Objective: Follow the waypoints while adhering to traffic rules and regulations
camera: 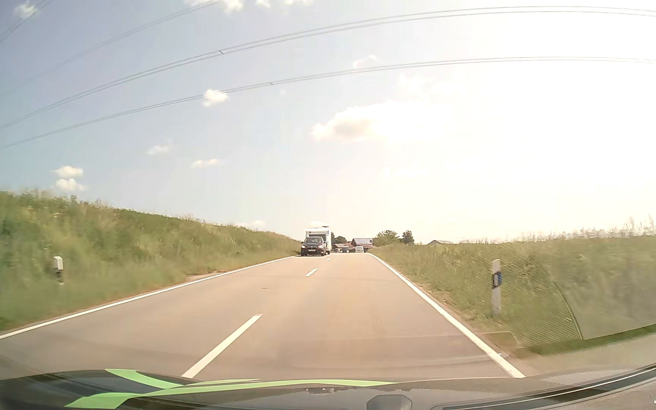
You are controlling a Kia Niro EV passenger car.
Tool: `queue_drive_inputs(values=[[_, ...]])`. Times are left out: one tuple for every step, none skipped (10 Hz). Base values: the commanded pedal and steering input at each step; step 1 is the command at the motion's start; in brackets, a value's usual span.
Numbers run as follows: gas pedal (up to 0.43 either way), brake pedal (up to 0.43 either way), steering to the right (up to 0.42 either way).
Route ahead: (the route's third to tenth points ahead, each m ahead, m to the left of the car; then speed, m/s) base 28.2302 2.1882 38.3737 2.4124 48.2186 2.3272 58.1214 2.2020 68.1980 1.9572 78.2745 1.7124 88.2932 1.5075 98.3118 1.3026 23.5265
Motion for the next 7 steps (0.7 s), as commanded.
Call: queue_drive_inputs(values=[[0.260,0.000,-0.003],[0.260,0.000,-0.004],[0.260,0.000,-0.004],[0.268,0.000,-0.004],[0.268,0.000,-0.004],[0.268,0.000,-0.004],[0.268,0.000,-0.004]])
